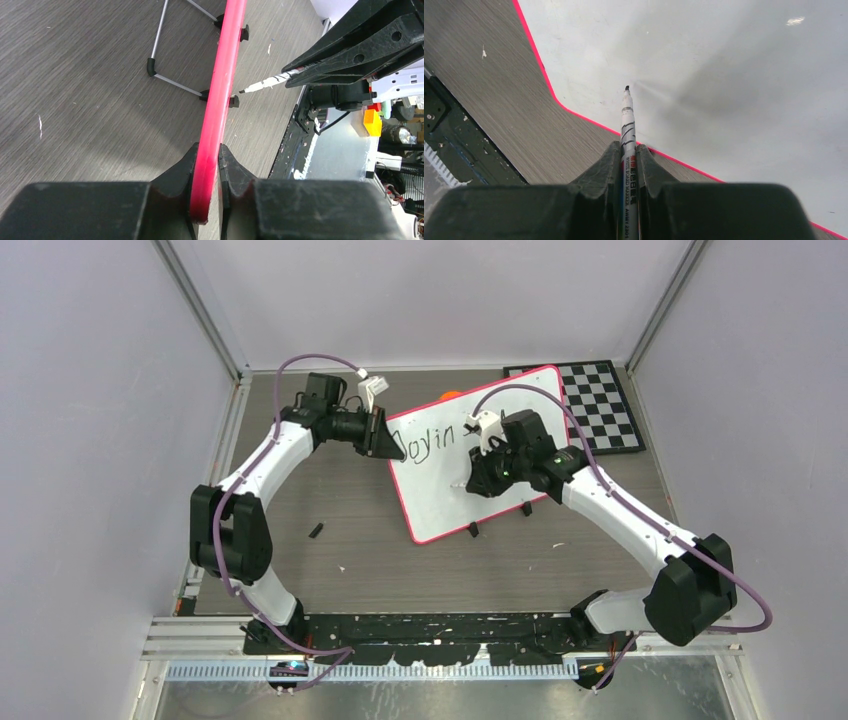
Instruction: Write a sentence on the whiteboard
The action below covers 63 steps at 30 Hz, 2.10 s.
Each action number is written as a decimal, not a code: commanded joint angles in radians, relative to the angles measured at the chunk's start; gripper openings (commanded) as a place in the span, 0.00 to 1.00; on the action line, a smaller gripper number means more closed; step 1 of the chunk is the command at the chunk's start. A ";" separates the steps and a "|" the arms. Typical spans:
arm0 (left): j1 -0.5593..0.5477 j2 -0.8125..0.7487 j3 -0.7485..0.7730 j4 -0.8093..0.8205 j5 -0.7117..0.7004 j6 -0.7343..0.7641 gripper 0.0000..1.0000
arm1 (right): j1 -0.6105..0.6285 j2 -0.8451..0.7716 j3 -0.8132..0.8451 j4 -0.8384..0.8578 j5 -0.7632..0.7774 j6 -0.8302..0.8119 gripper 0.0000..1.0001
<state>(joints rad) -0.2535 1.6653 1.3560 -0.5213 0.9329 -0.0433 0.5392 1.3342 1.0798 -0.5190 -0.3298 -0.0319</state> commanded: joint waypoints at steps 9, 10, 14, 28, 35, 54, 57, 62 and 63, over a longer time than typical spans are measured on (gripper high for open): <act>-0.001 0.001 -0.009 0.044 -0.065 0.020 0.00 | 0.015 0.014 0.072 0.071 0.090 0.007 0.00; -0.001 0.002 -0.007 0.043 -0.065 0.021 0.00 | 0.017 0.019 0.076 0.076 0.092 0.008 0.00; -0.001 -0.002 -0.009 0.044 -0.065 0.022 0.00 | 0.026 0.034 0.087 0.085 0.089 0.012 0.00; -0.001 -0.009 -0.012 0.042 -0.068 0.029 0.00 | 0.063 0.056 0.052 0.071 0.086 -0.033 0.00; -0.001 -0.009 -0.010 0.040 -0.068 0.032 0.00 | 0.063 0.053 0.031 0.045 0.105 -0.063 0.00; -0.001 -0.010 -0.005 0.035 -0.069 0.035 0.00 | 0.039 0.058 0.118 0.047 0.173 -0.052 0.00; -0.002 -0.014 -0.004 0.034 -0.068 0.037 0.00 | 0.036 0.065 0.133 0.049 0.178 -0.053 0.00; -0.001 -0.016 -0.007 0.033 -0.070 0.039 0.00 | 0.035 0.072 0.145 0.046 0.173 -0.049 0.00; -0.001 -0.017 -0.007 0.032 -0.069 0.040 0.00 | 0.035 0.072 0.143 0.043 0.170 -0.049 0.00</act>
<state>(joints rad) -0.2531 1.6653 1.3540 -0.5205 0.9356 -0.0460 0.5808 1.3952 1.1847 -0.5171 -0.1921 -0.0807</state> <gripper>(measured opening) 0.151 0.177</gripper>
